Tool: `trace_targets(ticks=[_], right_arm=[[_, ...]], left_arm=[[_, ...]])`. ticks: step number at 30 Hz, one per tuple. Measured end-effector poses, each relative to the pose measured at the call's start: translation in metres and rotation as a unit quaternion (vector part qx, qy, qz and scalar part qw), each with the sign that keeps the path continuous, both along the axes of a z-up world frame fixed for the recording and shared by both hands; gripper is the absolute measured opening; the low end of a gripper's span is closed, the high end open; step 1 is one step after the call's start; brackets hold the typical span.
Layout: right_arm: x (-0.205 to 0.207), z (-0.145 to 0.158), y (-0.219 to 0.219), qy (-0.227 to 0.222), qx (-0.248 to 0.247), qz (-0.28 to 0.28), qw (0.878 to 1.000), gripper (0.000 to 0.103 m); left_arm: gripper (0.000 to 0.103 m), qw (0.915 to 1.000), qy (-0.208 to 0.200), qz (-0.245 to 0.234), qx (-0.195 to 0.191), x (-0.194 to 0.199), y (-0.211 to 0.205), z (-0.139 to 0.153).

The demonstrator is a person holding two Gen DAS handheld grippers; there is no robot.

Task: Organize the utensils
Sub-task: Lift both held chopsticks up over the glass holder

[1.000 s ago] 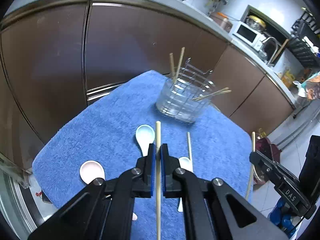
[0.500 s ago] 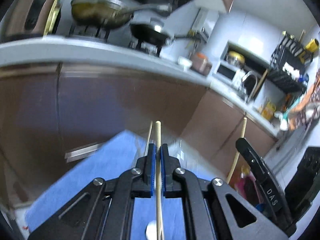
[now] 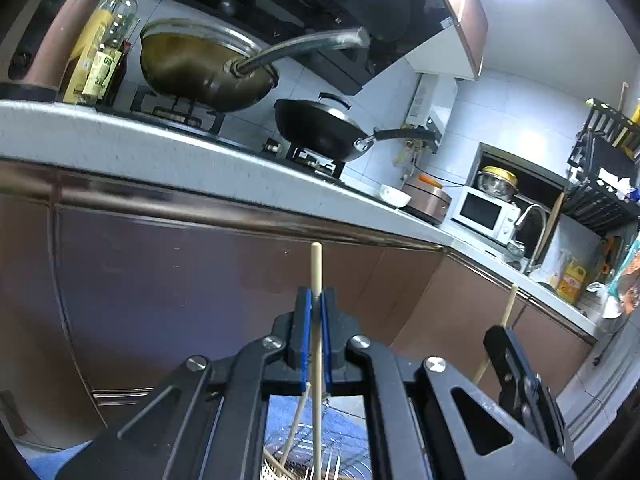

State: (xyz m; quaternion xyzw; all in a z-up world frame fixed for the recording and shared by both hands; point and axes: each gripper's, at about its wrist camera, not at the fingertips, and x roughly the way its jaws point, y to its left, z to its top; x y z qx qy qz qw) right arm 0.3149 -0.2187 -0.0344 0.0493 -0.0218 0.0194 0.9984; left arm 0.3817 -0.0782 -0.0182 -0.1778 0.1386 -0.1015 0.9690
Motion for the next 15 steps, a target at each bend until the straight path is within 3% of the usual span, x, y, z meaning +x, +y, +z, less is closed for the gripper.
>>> trace_targets(ticks=[8,15], right_arm=[[0.014,-0.040,0.000,0.031,-0.031,-0.028,0.999,0.006],[-0.001,-0.052,-0.005,0.049,-0.040,-0.028,0.998,0.008]], left_arm=[[0.004,0.9996,0.008,0.019,0.018,0.019,-0.019,-0.049],[0.010,0.9990,0.015,0.027,0.032,0.015,-0.025,-0.072]])
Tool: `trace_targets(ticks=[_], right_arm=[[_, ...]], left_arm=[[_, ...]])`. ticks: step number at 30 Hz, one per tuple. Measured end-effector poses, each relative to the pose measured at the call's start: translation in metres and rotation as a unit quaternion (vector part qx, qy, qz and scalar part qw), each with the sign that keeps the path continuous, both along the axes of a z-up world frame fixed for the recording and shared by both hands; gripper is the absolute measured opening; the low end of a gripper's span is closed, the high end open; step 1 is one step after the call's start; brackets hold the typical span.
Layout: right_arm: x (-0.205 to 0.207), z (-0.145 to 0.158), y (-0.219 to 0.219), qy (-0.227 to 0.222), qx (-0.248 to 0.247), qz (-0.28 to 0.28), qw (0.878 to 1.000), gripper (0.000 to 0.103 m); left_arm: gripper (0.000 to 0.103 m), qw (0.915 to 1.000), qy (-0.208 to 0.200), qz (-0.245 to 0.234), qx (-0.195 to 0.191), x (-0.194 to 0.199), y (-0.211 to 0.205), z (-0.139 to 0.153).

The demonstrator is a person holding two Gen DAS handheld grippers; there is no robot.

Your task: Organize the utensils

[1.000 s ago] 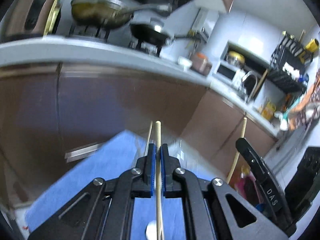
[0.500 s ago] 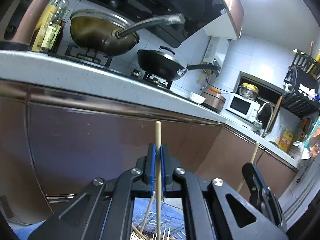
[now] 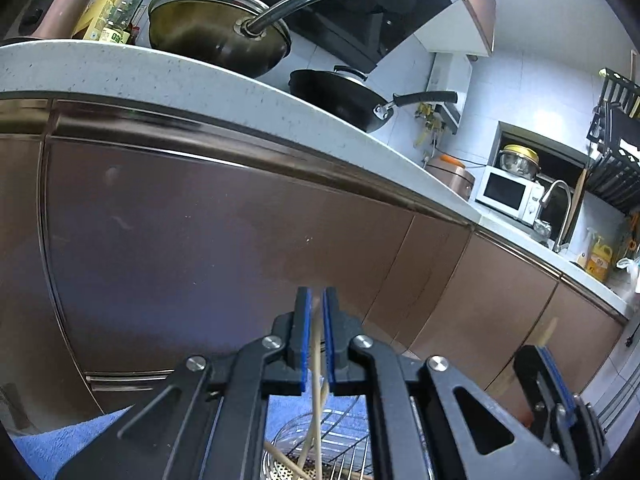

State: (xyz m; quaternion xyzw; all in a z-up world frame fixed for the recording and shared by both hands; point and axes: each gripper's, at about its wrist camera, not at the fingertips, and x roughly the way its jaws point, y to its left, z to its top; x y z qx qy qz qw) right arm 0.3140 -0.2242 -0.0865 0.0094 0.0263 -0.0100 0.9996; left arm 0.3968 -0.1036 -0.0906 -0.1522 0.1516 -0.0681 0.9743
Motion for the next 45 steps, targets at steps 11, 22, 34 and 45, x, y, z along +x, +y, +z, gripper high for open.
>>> trace_targets(ticks=[11,22,34,45], right_arm=[[-0.048,0.030,-0.014,0.000,0.030,-0.001,1.000,0.025],[-0.133,0.061,-0.022,0.032,0.045,-0.013,0.998,0.050],[-0.223,0.065,-0.024,0.059,0.056,-0.025,0.996,0.063],[-0.268,0.059,-0.022,0.081,0.059,-0.026,0.995,0.065]], left_arm=[[0.038,0.9999,-0.002,0.011,0.006,-0.044,0.027,0.031],[0.057,0.9960,-0.004,0.024,0.086,-0.146,0.042,0.068],[0.060,0.9850,-0.016,0.036,0.168,-0.256,0.033,0.083],[0.061,0.9800,-0.008,0.047,0.193,-0.309,0.041,0.084]])
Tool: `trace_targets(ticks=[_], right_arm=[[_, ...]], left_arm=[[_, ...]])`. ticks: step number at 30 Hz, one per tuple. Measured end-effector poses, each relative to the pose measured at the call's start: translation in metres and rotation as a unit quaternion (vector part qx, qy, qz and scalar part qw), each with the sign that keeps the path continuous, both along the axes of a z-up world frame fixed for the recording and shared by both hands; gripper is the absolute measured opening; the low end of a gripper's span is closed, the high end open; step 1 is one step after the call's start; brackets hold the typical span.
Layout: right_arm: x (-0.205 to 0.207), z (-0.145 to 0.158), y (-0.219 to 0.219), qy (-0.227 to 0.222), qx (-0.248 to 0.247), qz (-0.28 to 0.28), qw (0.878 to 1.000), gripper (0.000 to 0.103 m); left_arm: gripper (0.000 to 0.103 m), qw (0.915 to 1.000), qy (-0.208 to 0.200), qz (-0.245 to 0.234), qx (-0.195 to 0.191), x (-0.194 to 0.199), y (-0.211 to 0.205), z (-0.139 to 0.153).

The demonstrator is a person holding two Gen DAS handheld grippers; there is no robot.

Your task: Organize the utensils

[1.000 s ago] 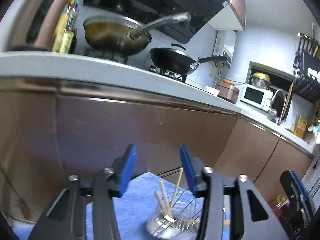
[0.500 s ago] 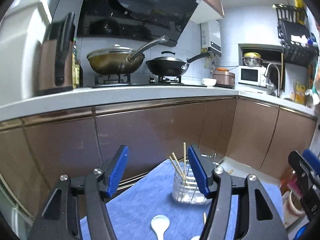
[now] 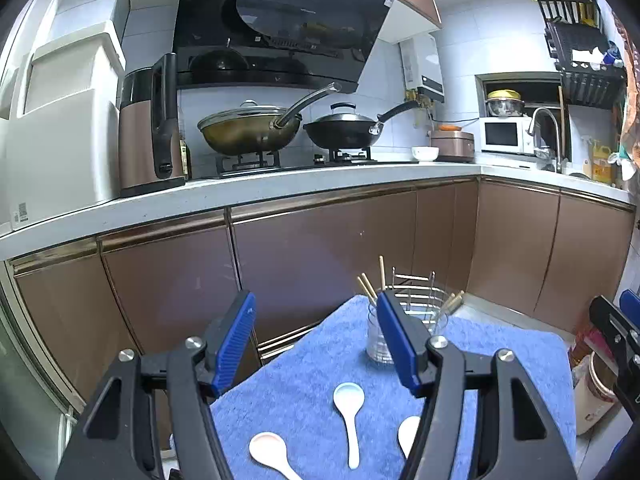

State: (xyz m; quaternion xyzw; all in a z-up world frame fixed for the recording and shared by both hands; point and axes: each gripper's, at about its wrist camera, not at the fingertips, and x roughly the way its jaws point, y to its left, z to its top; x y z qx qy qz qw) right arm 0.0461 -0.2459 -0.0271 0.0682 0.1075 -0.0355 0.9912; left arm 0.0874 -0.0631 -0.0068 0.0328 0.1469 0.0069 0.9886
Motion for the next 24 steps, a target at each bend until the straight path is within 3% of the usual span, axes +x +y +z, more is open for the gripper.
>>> trace_targets(ticks=[24], right_arm=[[-0.054,0.008,0.014,-0.014,-0.024,-0.018,0.999,0.067]], left_arm=[[0.061,0.9997,-0.016,-0.016,0.006,-0.053,0.003,0.006]])
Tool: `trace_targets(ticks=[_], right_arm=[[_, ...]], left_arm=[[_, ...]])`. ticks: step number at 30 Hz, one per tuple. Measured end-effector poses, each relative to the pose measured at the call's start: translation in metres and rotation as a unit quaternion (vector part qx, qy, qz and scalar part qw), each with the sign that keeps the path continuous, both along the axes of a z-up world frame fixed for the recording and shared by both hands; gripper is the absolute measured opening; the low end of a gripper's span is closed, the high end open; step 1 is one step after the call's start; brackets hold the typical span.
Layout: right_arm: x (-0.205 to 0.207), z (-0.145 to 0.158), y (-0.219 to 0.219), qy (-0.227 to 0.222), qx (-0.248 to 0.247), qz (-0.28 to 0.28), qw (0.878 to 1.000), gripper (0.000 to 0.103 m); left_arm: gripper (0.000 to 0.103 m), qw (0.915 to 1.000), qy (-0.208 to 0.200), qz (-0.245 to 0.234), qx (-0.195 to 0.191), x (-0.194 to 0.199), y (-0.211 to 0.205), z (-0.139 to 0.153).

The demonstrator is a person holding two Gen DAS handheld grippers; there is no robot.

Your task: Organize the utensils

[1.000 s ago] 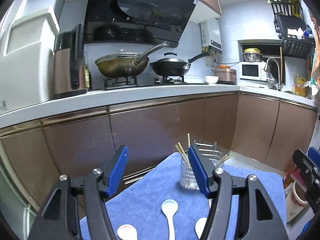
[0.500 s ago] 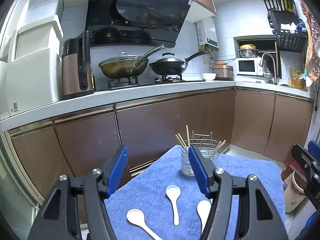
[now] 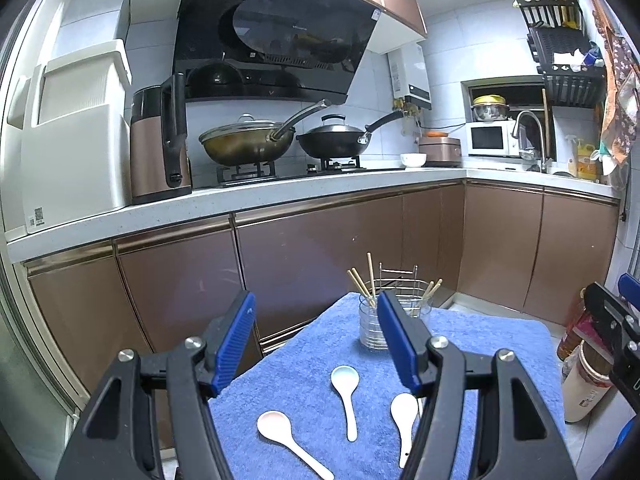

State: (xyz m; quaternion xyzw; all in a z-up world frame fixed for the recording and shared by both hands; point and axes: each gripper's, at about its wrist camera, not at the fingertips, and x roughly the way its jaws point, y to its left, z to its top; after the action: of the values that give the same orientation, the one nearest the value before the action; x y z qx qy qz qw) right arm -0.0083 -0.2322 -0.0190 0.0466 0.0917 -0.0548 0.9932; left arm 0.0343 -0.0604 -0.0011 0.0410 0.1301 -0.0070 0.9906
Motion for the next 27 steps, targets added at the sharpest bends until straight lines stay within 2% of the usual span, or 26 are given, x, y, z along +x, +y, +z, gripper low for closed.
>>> trace_targets(ticks=[10,27], right_arm=[[-0.004,0.000,0.004,0.000,-0.007,0.001,1.000,0.067],[0.014,-0.012,-0.002,0.025,-0.004,0.007,1.000,0.067]], left_arm=[[0.062,1.0000,0.003,-0.003,-0.008,-0.002,0.005,-0.001],[0.062,0.9993,0.032,-0.009,-0.014,0.016,0.006,-0.017]])
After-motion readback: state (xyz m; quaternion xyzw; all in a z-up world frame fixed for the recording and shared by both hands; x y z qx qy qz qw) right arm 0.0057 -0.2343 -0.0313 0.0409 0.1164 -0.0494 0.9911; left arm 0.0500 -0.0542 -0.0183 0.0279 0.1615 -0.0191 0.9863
